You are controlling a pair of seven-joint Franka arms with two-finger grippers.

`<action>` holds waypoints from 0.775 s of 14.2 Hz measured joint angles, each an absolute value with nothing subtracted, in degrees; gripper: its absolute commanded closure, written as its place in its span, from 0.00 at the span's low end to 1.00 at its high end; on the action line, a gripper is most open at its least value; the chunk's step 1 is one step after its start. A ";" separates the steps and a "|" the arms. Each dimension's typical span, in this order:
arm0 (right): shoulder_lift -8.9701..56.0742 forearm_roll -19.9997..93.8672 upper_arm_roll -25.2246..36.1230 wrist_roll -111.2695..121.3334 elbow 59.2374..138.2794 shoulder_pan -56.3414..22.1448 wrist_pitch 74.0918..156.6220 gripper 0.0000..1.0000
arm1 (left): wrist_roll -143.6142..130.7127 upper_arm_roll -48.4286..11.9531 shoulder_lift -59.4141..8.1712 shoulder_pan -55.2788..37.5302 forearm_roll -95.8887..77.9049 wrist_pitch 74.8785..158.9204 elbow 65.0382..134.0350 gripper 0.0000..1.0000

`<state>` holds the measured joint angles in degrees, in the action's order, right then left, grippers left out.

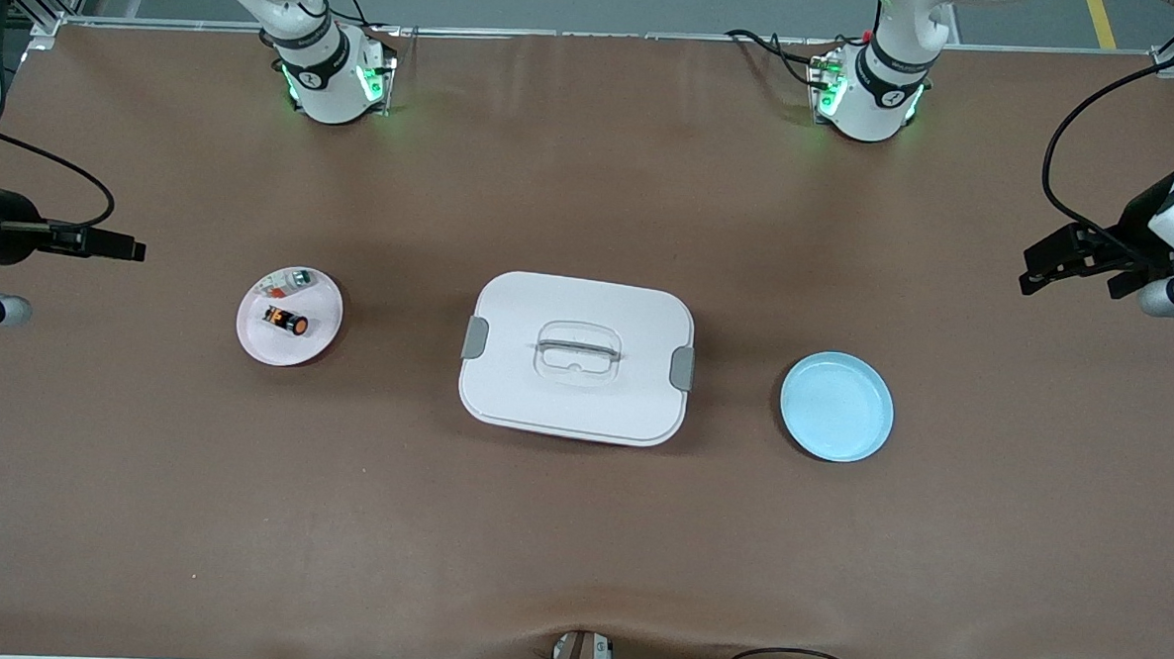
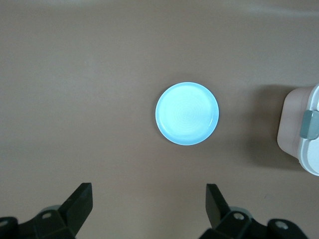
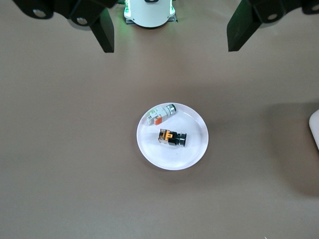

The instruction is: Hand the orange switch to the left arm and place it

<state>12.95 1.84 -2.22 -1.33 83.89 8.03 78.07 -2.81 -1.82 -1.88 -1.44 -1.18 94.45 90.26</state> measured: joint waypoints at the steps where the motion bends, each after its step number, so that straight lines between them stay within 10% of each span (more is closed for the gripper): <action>1: 13.35 1.84 -2.22 -1.33 83.89 8.39 78.00 0.00 | -2.81 -1.82 -1.88 -1.45 -1.18 94.45 90.26 0.00; 11: 13.46 8.55 -2.19 -9.23 99.46 11.76 93.82 0.00 | -2.81 -1.82 -1.88 -1.44 -1.18 94.45 90.26 0.00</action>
<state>13.46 8.55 -2.19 -9.23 99.46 11.76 93.82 -2.81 -1.82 -1.88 -1.44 -1.18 94.45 90.26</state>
